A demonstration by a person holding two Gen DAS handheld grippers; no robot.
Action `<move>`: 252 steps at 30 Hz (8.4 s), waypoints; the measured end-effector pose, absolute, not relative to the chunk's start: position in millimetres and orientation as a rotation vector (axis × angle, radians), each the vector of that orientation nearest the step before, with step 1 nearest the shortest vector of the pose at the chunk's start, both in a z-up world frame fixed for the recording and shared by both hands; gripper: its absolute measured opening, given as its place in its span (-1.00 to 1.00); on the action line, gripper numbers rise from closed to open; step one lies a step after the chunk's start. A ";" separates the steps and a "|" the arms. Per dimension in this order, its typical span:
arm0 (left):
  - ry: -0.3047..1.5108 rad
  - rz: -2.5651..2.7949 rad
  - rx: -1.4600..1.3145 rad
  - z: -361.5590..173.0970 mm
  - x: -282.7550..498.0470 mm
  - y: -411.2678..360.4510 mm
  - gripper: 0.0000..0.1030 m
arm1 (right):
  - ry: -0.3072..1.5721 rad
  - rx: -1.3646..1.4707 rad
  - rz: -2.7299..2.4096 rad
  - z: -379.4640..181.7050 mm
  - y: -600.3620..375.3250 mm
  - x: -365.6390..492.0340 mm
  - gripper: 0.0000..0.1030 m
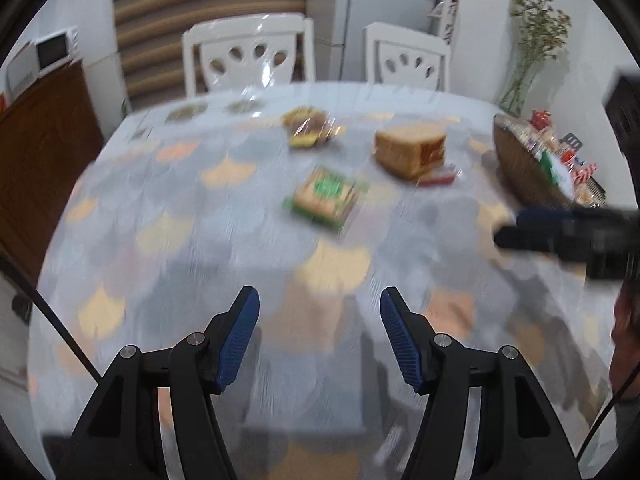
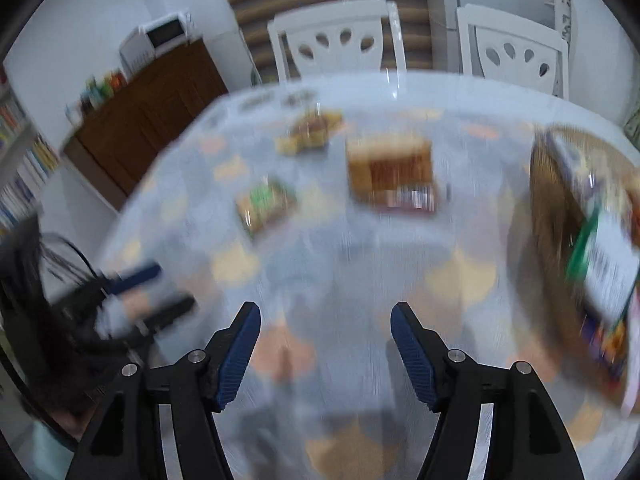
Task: Organize snacks
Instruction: 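Move both grippers back to the table and grasp the yellow peanut bag with the right, then carry the yellow peanut bag over the amber bowl with the right gripper, then grasp the green-white pack with the left gripper while the right holds the peanut bag over the bowl, then carry the green-white pack over the bowl and open both grippers, then move both open grippers back toward the bread loaf and cake pack, then grasp the wrapped bread loaf with the left gripper while the right grasps the brown cake pack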
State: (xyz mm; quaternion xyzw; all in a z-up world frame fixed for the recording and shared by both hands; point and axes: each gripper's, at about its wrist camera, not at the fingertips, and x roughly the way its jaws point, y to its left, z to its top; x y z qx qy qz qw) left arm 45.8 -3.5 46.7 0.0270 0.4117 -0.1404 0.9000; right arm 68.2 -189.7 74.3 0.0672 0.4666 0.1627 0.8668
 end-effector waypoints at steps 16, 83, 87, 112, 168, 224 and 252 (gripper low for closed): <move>0.843 -0.457 -0.004 27.1 142.3 -28.2 0.19 | 1.209 0.374 0.324 68.3 -153.7 302.8 0.27; 0.582 -0.921 0.229 167.9 71.7 -241.9 -0.85 | 0.826 0.638 -0.099 176.8 -453.3 13.4 -0.23; 0.607 -0.921 0.201 167.3 82.4 -246.8 -0.85 | 0.837 0.626 -0.112 175.4 -459.1 19.8 -0.23; 0.979 -0.374 0.280 21.1 148.5 -50.8 -0.24 | 0.919 0.631 0.012 136.0 -438.7 37.6 -0.23; 0.883 -0.244 0.098 63.9 63.4 -35.5 0.34 | 0.990 0.398 0.401 94.7 -264.4 -5.8 0.24; 0.979 -0.781 0.232 40.0 236.6 -119.3 0.57 | 0.925 0.325 0.117 25.2 -208.9 131.3 0.29; 0.885 -0.404 -0.061 28.8 226.9 -0.5 0.14 | 0.967 0.384 0.191 18.0 -205.1 180.9 0.28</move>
